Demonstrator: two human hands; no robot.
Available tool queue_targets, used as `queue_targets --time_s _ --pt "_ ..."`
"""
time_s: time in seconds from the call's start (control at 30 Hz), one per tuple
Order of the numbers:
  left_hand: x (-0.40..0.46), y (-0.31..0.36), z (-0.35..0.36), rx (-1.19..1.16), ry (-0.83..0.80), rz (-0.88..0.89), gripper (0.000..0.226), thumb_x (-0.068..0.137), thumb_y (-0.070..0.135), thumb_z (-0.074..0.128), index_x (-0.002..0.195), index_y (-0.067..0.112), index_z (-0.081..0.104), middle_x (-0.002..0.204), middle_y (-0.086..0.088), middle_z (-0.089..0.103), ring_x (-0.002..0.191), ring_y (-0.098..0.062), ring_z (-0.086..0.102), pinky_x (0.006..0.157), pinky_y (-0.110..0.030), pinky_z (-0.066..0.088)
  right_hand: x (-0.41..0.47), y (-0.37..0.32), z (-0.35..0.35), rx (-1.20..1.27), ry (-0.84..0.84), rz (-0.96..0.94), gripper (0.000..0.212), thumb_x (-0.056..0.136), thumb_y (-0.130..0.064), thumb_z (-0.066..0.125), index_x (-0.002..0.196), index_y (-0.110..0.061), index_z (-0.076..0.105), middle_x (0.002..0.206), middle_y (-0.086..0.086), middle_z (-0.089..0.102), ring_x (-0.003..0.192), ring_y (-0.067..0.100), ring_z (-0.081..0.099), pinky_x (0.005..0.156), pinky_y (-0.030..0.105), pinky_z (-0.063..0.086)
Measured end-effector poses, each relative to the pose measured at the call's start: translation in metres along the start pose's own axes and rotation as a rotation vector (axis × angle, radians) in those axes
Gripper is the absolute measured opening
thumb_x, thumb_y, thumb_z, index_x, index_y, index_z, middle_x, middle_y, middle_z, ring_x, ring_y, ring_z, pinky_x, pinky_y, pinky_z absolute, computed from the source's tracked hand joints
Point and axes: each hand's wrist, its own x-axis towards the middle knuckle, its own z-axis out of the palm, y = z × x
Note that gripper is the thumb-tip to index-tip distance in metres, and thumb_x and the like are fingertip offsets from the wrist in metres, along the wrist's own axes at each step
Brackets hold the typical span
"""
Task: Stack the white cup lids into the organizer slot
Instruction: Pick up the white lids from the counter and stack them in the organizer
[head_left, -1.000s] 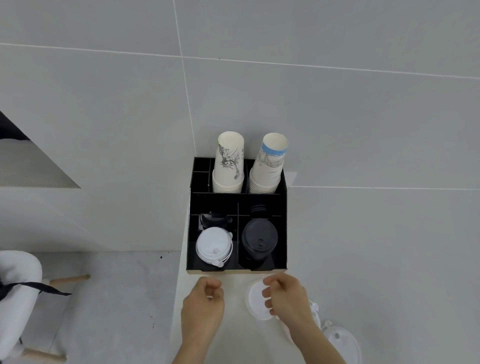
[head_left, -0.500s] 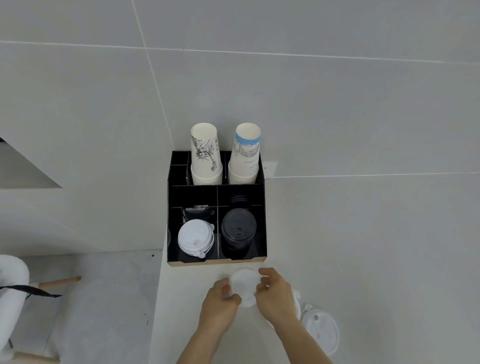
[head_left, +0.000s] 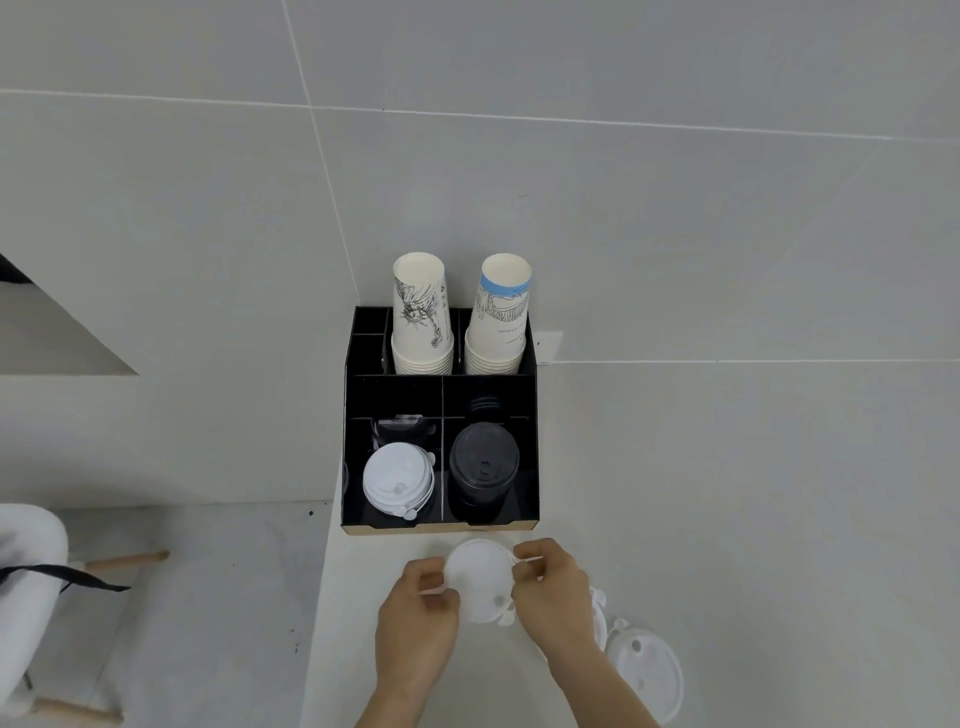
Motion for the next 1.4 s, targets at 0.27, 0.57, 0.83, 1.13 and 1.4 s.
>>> queue_targets --time_s 0.27,0.57,0.83,1.13,1.4 --pt "0.006 0.009 -0.047 -0.163 0.188 0.108 0.036 0.083 0.002 0.057 0.086 0.036 0.070 0.092 0.015 0.076 0.088 -0.012 0.073 0.083 -0.042 0.059 -0.007 -0.043 0.021 0.135 0.011 -0.140 0.027 0.086 -0.013 0.053 0.085 -0.034 0.069 0.084 -0.006 0.076 0.080 0.021 0.076 0.079 0.049 0.063" --pt "0.047 0.043 -0.084 -0.319 0.217 0.167 0.042 0.083 -0.003 0.047 0.091 0.034 0.067 0.098 0.011 0.076 0.093 -0.017 0.074 0.092 -0.046 0.058 0.009 -0.100 0.042 0.252 -0.020 -0.201 0.027 0.088 -0.010 0.050 0.092 -0.025 0.073 0.091 -0.001 0.077 0.086 0.022 0.075 0.083 0.050 0.065" --pt "0.071 0.054 -0.090 -0.252 0.118 0.138 0.042 0.085 0.000 0.046 0.094 0.038 0.062 0.104 0.020 0.069 0.101 -0.025 0.071 0.091 -0.042 0.057 0.017 -0.115 0.064 0.192 -0.044 -0.240 0.026 0.100 -0.015 0.046 0.109 -0.023 0.069 0.108 -0.004 0.073 0.097 0.026 0.072 0.083 0.039 0.060" --pt "0.079 0.046 -0.083 -0.211 0.076 0.149 0.038 0.089 0.000 0.050 0.113 0.028 0.061 0.115 0.012 0.070 0.109 -0.012 0.066 0.087 -0.031 0.055 0.025 -0.112 0.075 0.131 -0.065 -0.227 0.031 0.101 -0.008 0.042 0.121 -0.017 0.064 0.108 0.006 0.071 0.092 0.021 0.066 0.085 0.039 0.058" --pt "0.086 0.040 -0.077 -0.190 0.050 0.133 0.041 0.089 0.000 0.053 0.121 0.027 0.056 0.121 0.008 0.067 0.114 -0.012 0.063 0.084 -0.025 0.048 0.029 -0.110 0.080 0.094 -0.135 -0.222 0.035 0.098 -0.005 0.045 0.127 -0.017 0.060 0.112 0.011 0.069 0.085 0.018 0.061 0.069 0.028 0.053"
